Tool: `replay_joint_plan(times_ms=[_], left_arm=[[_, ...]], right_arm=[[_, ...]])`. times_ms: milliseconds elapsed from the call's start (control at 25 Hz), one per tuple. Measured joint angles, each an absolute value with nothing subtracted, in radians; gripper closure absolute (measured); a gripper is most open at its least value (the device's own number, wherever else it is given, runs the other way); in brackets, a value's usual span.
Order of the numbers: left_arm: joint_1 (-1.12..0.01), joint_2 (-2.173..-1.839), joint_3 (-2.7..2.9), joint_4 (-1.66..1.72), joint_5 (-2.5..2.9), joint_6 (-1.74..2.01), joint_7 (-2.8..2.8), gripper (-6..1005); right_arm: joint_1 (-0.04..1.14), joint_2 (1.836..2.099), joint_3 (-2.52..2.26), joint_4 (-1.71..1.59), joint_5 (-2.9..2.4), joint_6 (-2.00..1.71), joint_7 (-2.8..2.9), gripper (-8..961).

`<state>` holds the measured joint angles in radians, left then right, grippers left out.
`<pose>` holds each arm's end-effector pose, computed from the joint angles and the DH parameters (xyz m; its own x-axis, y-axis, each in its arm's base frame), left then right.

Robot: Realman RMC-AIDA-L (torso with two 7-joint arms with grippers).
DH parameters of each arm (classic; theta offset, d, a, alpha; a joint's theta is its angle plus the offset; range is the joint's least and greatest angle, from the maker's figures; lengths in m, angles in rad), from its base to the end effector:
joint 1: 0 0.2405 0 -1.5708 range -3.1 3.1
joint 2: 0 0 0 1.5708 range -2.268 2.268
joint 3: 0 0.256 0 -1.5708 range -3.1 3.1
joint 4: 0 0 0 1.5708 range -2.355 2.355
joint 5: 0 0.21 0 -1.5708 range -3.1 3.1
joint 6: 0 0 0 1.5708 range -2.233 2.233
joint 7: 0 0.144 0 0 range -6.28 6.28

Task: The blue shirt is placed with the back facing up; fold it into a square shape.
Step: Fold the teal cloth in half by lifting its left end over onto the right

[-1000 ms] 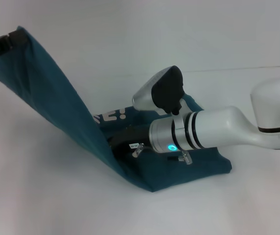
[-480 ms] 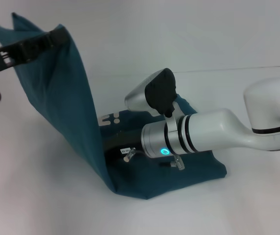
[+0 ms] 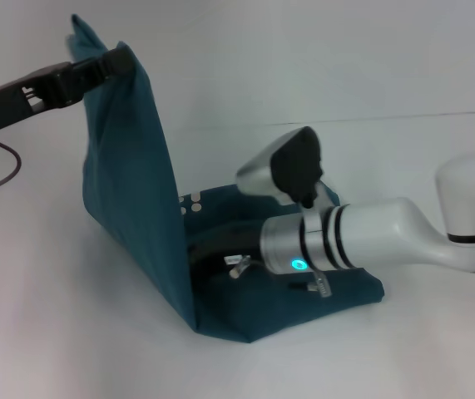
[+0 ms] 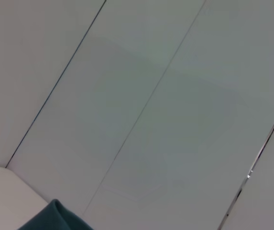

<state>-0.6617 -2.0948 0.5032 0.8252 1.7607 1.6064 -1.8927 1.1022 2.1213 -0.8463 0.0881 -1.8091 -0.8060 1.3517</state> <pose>-0.1870 0.3833 0.0741 0.4157 0.4147 0.8094 0.6416 -0.7645 0.0621 0.1653 0.3891 -0.1473 0.7908 -0.5212 -0.3208 -0.5905 -0.7876 -0.1759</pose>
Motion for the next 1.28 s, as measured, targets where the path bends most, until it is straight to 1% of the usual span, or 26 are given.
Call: replay_joint_plan(times_ms=[320, 520, 680, 800, 840, 920, 1120, 1280], left_arm=[[-0.663, -2.129, 0.503, 0.823, 1.758, 1.602, -1.872, 986], [-0.670, -2.166, 0.543, 0.788, 1.701, 1.587, -1.842, 986], [-0.682, -2.172, 0.642, 0.657, 1.586, 1.547, -1.764, 986], [-0.688, -2.172, 0.671, 0.613, 1.546, 1.531, -1.727, 987], [-0.727, -2.173, 0.735, 0.459, 1.447, 1.479, -1.599, 987], [-0.752, -2.173, 0.749, 0.382, 1.413, 1.455, -1.539, 987], [-0.857, -2.176, 0.748, 0.106, 1.327, 1.369, -1.315, 987], [-0.931, -2.177, 0.709, -0.097, 1.301, 1.309, -1.139, 987]], right_arm=[[0.971, 2.112, -0.780, -0.020, -1.808, -0.837, 1.350, 932], [0.848, 2.096, -0.792, -0.159, -1.816, -0.949, 1.434, 933], [0.712, 2.089, -0.841, -0.360, -1.828, -1.045, 1.554, 933], [0.623, 2.070, -0.862, -0.463, -1.830, -1.094, 1.623, 932], [0.595, 2.059, -0.864, -0.485, -1.830, -1.110, 1.642, 932], [0.551, 2.044, -0.861, -0.517, -1.830, -1.134, 1.664, 932], [0.472, 2.024, -0.857, -0.576, -1.830, -1.156, 1.699, 933], [0.452, 2.014, -0.861, -0.581, -1.830, -1.158, 1.705, 933]])
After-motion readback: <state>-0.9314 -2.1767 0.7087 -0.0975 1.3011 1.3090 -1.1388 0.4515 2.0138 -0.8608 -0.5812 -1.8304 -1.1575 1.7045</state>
